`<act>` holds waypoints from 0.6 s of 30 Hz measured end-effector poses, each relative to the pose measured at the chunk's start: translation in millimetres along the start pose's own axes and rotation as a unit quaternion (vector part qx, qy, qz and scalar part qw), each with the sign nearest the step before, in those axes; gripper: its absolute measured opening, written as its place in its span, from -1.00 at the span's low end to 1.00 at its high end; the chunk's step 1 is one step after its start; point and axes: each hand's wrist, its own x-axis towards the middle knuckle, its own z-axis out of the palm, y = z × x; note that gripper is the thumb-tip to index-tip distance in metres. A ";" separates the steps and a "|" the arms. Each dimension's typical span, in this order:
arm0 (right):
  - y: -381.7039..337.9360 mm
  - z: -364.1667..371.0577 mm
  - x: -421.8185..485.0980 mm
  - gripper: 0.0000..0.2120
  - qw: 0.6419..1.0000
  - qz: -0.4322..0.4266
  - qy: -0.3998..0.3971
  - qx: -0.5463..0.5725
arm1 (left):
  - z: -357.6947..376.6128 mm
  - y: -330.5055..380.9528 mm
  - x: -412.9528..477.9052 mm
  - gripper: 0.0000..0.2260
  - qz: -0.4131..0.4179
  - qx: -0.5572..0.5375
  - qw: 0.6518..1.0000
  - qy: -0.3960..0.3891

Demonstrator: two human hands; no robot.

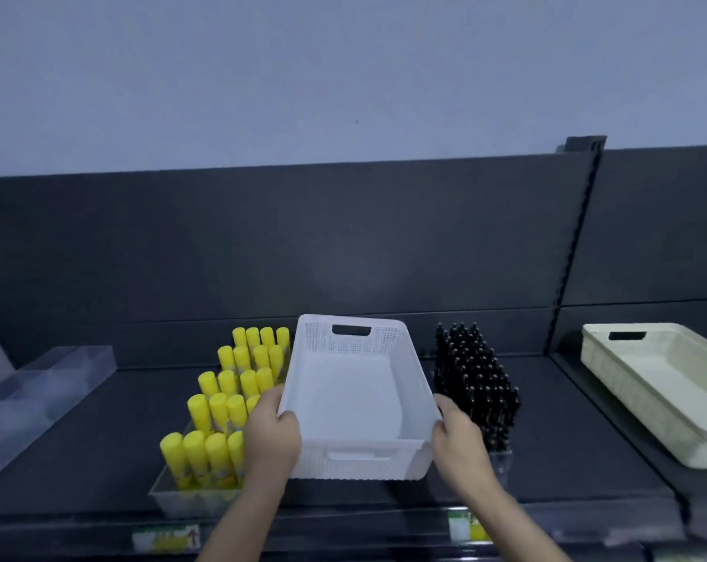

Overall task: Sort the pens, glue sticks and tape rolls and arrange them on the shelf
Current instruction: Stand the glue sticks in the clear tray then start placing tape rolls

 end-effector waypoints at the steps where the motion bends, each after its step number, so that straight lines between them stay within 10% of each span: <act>1: -6.1 -5.4 -6.9 -0.62 1.000 -0.013 0.016 0.010 | -2.6 6.9 -4.4 -0.61 0.014 -0.023 1.000 0.006; 18: 25.1 -204.9 -91.6 -0.66 0.959 -0.068 0.265 0.075 | 105.5 116.9 -147.3 -0.50 0.129 -0.057 0.979 -0.147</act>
